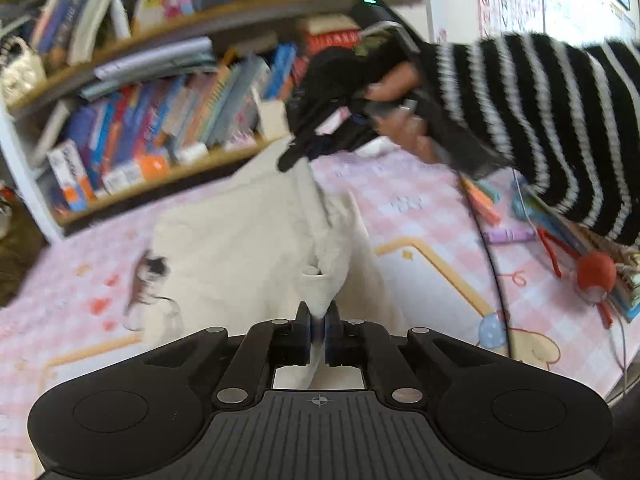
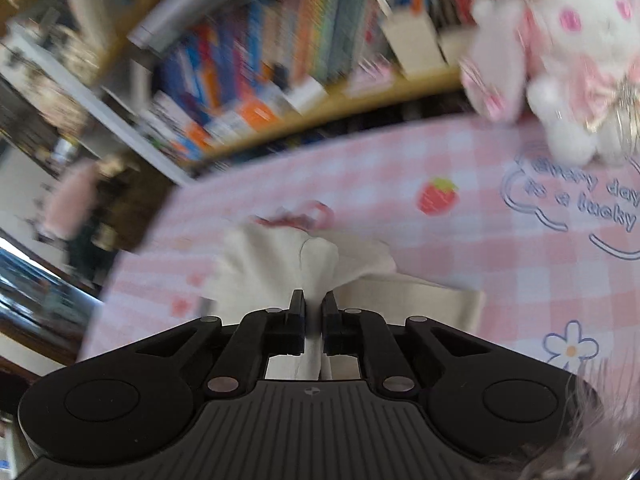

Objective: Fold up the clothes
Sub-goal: 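Hold the folded end with the right tool while the left tool pinches the fold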

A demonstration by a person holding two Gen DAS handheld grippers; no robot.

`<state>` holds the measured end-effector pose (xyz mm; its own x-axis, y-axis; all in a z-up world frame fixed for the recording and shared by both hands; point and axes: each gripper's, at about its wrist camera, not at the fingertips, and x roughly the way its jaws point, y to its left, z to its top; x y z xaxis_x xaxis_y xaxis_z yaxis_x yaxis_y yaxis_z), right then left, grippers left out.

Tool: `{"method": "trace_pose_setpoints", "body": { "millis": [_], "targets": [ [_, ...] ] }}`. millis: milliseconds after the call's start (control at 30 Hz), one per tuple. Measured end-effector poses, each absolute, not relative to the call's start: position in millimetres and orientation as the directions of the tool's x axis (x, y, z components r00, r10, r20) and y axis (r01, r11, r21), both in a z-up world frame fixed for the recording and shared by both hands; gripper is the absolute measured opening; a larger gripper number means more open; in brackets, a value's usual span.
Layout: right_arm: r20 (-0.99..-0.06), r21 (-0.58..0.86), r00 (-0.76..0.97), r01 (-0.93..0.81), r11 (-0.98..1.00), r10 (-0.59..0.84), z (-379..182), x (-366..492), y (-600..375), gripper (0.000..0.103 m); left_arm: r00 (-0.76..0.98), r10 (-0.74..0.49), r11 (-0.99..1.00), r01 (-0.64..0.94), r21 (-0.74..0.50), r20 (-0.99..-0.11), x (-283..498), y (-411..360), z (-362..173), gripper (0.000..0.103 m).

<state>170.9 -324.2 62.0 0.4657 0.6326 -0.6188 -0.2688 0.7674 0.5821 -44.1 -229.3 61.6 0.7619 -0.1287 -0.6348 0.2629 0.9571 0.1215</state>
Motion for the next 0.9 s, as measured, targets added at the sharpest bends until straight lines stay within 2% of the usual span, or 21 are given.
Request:
{"method": "trace_pose_setpoints", "body": {
  "millis": [67, 100, 133, 167, 233, 267, 300, 333, 467, 600, 700, 833, 867, 900],
  "targets": [
    [-0.646, 0.551, 0.477, -0.25, 0.797, 0.596, 57.4, 165.2, -326.3, 0.008, 0.714, -0.175, 0.949, 0.305, 0.076, -0.678, -44.4, -231.0, 54.6, 0.01],
    [-0.678, 0.513, 0.484, -0.227, 0.828, 0.553, 47.9, 163.8, -326.5, 0.009, 0.683, -0.202, 0.943, 0.328, 0.048, -0.702, -43.6, -233.1, 49.0, 0.022],
    [-0.709, 0.474, 0.489, -0.203, 0.857, 0.508, 38.5, 162.5, -326.8, 0.021, 0.65, -0.228, 0.936, 0.351, 0.02, -0.725, -42.7, -235.2, 43.4, 0.036],
    [-0.753, 0.406, 0.491, -0.175, 0.897, 0.437, 27.1, 162.5, -325.7, 0.031, 0.615, -0.254, 0.928, 0.372, -0.009, -0.746, -41.9, -237.3, 37.7, 0.04],
    [-0.795, 0.293, 0.513, -0.147, 0.945, 0.326, 13.4, 154.7, -328.2, 0.031, 0.628, -0.252, 0.936, 0.35, -0.023, -0.736, -50.4, -224.1, 40.3, 0.042],
    [-0.784, 0.315, 0.519, -0.139, 0.939, 0.341, 13.9, 145.6, -333.0, 0.031, 0.642, -0.246, 0.943, 0.332, -0.025, -0.726, -55.7, -215.6, 43.1, 0.045],
    [-0.768, 0.354, 0.524, -0.134, 0.926, 0.369, 15.8, 135.5, -338.5, 0.031, 0.657, -0.238, 0.949, 0.314, -0.027, -0.715, -61.0, -207.2, 45.9, 0.057],
    [-0.75, 0.392, 0.529, -0.128, 0.911, 0.397, 17.8, 125.3, -344.0, 0.031, 0.671, -0.231, 0.955, 0.296, -0.03, -0.705, -66.4, -198.7, 48.7, 0.065],
    [-0.72, 0.481, 0.464, -0.202, 0.853, 0.516, 24.5, 71.7, -352.4, 0.036, 0.691, -0.148, 0.989, 0.118, -0.091, -0.708, -65.9, -152.5, 41.3, 0.066],
    [-0.711, 0.534, 0.325, -0.327, 0.78, 0.623, 33.7, 26.1, -335.1, 0.037, 0.691, -0.059, 0.986, -0.075, -0.152, -0.721, -63.3, -105.2, 32.2, 0.064],
    [-0.75, 0.502, 0.25, -0.388, 0.773, 0.613, 29.1, 8.7, -316.5, 0.036, 0.679, 0.006, 0.957, -0.218, -0.194, -0.734, -61.4, -69.7, 25.4, 0.063],
    [-0.811, 0.434, 0.215, -0.403, 0.806, 0.545, 8.2, 7.8, -297.2, 0.019, 0.666, 0.043, 0.897, -0.354, -0.264, -0.745, -58.3, -37.8, 12.1, 0.063],
    [-0.814, 0.429, 0.213, -0.406, 0.807, 0.54, 7.2, 7.7, -295.4, 0.018, 0.664, 0.041, 0.883, -0.373, -0.284, -0.746, -56.9, -36.1, 8.4, 0.062],
    [-0.816, 0.426, 0.211, -0.409, 0.807, 0.538, 7.1, 7.4, -294.0, 0.017, 0.663, 0.038, 0.869, -0.392, -0.303, -0.748, -55.5, -34.5, 4.7, 0.056]
  ]
}}
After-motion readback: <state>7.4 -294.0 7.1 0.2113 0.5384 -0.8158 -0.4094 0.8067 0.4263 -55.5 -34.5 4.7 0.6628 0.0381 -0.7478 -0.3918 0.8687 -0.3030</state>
